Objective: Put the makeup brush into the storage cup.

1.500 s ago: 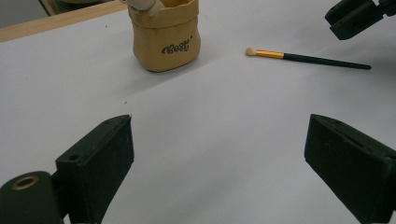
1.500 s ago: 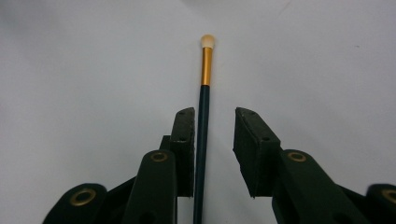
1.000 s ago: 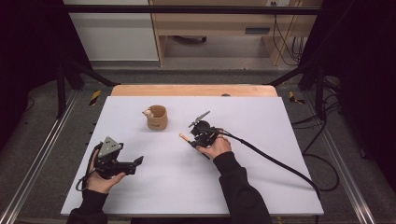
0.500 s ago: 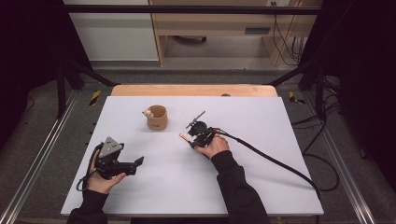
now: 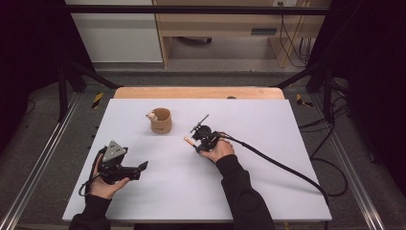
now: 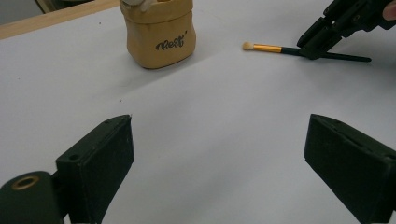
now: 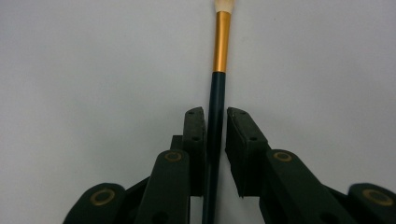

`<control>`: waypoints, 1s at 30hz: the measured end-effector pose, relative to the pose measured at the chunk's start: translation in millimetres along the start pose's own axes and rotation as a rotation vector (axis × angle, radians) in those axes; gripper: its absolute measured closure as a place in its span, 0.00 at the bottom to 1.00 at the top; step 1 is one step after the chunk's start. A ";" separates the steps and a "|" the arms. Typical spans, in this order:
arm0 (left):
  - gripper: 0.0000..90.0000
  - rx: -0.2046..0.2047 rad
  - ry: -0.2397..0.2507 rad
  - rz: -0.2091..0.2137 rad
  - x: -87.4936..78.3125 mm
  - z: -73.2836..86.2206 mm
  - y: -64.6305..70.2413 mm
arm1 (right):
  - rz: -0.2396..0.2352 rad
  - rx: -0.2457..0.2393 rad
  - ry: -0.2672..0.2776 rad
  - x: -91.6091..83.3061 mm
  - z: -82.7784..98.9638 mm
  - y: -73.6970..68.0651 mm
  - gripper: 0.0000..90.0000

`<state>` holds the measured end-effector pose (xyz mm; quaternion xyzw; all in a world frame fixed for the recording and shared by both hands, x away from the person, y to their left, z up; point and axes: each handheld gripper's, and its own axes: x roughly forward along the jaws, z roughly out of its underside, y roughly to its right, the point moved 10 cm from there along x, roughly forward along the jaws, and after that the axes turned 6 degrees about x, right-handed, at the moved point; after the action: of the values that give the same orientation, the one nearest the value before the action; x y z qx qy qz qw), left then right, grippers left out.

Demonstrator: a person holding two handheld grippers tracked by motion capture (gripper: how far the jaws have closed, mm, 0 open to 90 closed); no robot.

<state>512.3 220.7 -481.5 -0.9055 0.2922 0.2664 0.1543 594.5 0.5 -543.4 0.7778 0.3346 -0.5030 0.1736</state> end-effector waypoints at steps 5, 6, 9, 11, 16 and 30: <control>0.09 -0.001 0.002 -0.001 -0.2 -0.2 -0.2 | 0.003 -0.003 -0.009 -0.1 0.3 0.4 0.90; 0.09 -0.001 0.002 -0.001 -0.1 -0.1 -0.2 | 0.003 -0.008 -0.009 0.1 0.1 0.6 0.91; 0.09 -0.006 0.005 0.000 0.4 -0.4 0.5 | 0.007 -0.011 -0.015 0.0 0.2 0.4 0.92; 0.09 -0.006 0.005 0.000 0.7 -0.3 0.5 | 0.017 -0.015 -0.030 0.1 -0.1 -0.5 0.93; 0.09 -0.007 0.005 0.000 0.7 -0.3 0.4 | 0.028 -0.032 -0.053 0.7 -1.5 -0.6 0.93; 0.09 -0.002 -0.002 0.002 0.6 0.4 -0.1 | 0.024 0.001 -0.076 0.2 -1.9 -2.3 0.93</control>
<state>512.6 220.7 -482.1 -0.9051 0.2925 0.2677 0.1536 594.2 3.4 -542.7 0.7620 0.3182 -0.5304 0.1918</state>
